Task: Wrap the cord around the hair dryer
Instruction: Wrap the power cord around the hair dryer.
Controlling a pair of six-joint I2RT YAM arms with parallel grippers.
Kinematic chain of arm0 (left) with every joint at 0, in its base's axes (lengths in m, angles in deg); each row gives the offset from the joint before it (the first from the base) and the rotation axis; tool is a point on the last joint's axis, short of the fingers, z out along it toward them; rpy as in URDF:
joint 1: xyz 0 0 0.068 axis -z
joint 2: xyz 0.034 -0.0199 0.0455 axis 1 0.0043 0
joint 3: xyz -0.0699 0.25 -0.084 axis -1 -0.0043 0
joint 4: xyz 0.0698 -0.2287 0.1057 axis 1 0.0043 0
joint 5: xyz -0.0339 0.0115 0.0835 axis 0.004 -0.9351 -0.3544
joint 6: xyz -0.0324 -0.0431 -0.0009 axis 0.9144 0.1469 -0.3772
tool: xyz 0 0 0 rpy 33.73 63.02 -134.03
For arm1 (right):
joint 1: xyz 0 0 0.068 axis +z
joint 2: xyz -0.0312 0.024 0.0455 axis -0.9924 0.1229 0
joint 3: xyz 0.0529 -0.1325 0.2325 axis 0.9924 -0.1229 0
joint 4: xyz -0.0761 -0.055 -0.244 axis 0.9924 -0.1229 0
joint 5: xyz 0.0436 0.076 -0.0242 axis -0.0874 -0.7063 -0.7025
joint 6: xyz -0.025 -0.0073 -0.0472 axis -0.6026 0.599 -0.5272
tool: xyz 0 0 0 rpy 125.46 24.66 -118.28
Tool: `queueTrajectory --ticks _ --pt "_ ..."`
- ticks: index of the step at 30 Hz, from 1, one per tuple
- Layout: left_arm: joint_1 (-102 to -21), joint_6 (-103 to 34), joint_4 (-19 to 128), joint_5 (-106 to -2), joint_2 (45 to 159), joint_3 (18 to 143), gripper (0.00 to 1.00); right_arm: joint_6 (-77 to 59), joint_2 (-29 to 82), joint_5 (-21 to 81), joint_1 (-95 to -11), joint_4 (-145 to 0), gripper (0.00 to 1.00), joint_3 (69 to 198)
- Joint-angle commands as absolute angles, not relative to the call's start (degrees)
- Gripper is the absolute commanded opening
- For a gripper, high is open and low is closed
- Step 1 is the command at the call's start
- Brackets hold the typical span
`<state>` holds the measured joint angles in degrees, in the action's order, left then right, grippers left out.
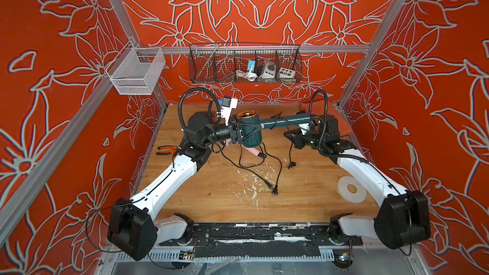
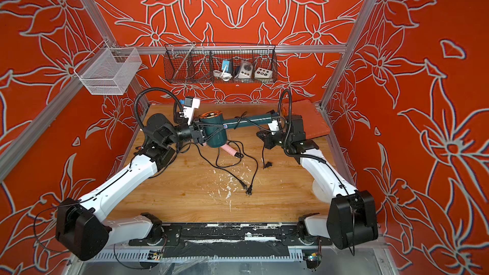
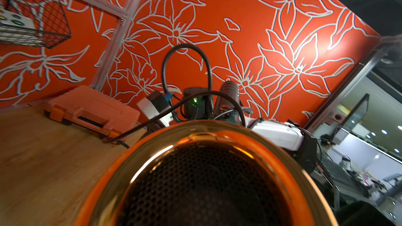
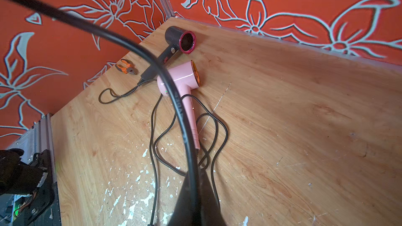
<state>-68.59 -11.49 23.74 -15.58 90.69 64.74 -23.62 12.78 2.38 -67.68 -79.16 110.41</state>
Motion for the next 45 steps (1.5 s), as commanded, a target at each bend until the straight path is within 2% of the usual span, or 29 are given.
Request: queueTrajectory --ticks 1,11,18,28,45 --pt "-70.0 -6.8 15.6 -21.2 92.1 67.1 0.00 -23.7 10.5 4.8 -65.3 -78.2 0.00 107.9" --pt "-75.0 1.5 7.1 -27.2 97.6 70.1 0.00 -27.6 7.7 18.3 -53.5 -81.8 0.00 101.2" --pt "-75.8 2.6 6.1 -29.6 99.1 71.0 0.00 -27.2 6.4 23.1 -47.8 -80.8 0.00 98.1" --pt "-76.7 6.6 1.7 -31.8 101.6 71.8 0.00 -32.8 12.7 32.0 -35.3 -85.9 0.00 101.6" --pt "-80.6 4.5 5.0 -30.3 100.5 72.1 0.00 -32.7 7.3 37.4 -31.3 -90.8 0.00 99.3"
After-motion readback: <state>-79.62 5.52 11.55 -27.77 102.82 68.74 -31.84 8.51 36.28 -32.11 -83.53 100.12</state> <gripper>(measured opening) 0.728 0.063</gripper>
